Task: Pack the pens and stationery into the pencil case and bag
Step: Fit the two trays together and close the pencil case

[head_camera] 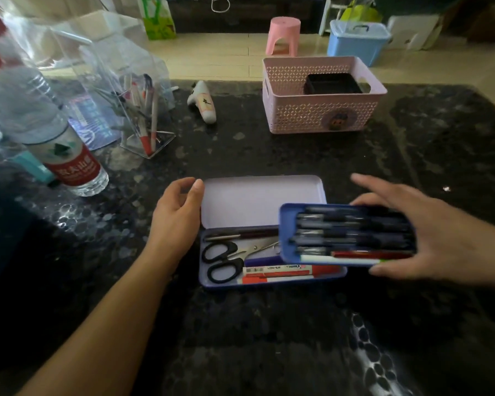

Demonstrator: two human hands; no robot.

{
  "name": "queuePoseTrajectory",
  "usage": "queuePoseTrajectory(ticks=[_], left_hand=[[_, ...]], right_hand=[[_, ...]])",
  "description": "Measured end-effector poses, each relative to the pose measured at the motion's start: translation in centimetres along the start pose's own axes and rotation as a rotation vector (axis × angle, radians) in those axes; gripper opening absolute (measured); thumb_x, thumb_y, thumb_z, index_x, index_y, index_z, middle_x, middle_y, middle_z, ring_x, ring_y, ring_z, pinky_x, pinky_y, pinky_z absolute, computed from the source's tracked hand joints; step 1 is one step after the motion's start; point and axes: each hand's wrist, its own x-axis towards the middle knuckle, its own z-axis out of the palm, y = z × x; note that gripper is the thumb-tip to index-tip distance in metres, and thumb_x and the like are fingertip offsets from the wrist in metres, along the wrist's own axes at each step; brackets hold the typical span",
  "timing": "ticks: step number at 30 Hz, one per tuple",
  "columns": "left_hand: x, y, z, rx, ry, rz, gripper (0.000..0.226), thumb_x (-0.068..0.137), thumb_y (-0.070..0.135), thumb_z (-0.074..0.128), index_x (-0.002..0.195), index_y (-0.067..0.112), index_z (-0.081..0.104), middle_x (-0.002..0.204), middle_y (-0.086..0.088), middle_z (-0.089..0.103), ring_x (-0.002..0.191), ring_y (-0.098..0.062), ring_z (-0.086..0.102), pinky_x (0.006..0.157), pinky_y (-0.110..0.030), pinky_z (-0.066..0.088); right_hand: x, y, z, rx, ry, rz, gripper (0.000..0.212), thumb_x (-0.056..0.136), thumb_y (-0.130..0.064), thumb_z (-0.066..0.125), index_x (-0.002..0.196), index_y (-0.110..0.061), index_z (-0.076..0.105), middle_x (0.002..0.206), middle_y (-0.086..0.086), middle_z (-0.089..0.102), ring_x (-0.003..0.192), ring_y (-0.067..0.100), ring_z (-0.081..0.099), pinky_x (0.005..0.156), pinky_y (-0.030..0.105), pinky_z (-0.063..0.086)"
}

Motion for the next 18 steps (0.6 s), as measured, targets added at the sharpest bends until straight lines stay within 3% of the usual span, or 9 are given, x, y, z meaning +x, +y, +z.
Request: queuePoseTrajectory(ticks=[4, 6, 10, 18], left_hand=[[0.1, 0.0, -0.1, -0.022, -0.007, -0.004, 0.041, 0.095, 0.046, 0.046, 0.125, 0.020, 0.056, 0.109, -0.001, 0.066, 0.086, -0.010, 0.059, 0.067, -0.023, 0.044], [0.2, 0.0, -0.2, -0.042, -0.011, -0.005, 0.040, 0.095, 0.046, 0.046, 0.124, 0.020, 0.057, 0.106, -0.002, 0.067, 0.081, -0.008, 0.060, 0.066, -0.022, 0.043], [0.1, 0.1, -0.3, -0.063, -0.018, -0.019, 0.038, 0.096, 0.044, 0.046, 0.123, 0.020, 0.056, 0.101, 0.001, 0.068, 0.075, -0.003, 0.060, 0.060, -0.017, 0.043], [0.4, -0.1, -0.4, -0.027, -0.036, -0.009, 0.042, 0.093, 0.050, 0.045, 0.123, 0.024, 0.056, 0.110, 0.002, 0.067, 0.091, -0.012, 0.061, 0.074, -0.025, 0.047]], right_hand=[[3.4, -3.9, 2.7, -0.060, -0.043, -0.064, 0.112, 0.053, -0.068, 0.066, 0.140, -0.056, -0.004, 0.126, -0.014, 0.043, 0.115, 0.003, 0.039, 0.109, 0.029, 0.030], [4.5, -5.2, 3.8, -0.058, -0.052, -0.078, 0.112, 0.057, -0.066, 0.068, 0.140, -0.055, -0.006, 0.129, -0.013, 0.042, 0.117, 0.005, 0.037, 0.109, 0.032, 0.030], [5.6, -6.5, 5.7, -0.075, -0.028, -0.135, 0.113, 0.062, -0.061, 0.071, 0.144, -0.047, -0.005, 0.129, -0.010, 0.044, 0.117, 0.006, 0.037, 0.105, 0.025, 0.029], [5.1, -6.1, 6.4, -0.081, -0.067, -0.105, 0.112, 0.064, -0.062, 0.072, 0.142, -0.050, -0.007, 0.132, -0.020, 0.037, 0.119, -0.002, 0.030, 0.102, 0.015, 0.020]])
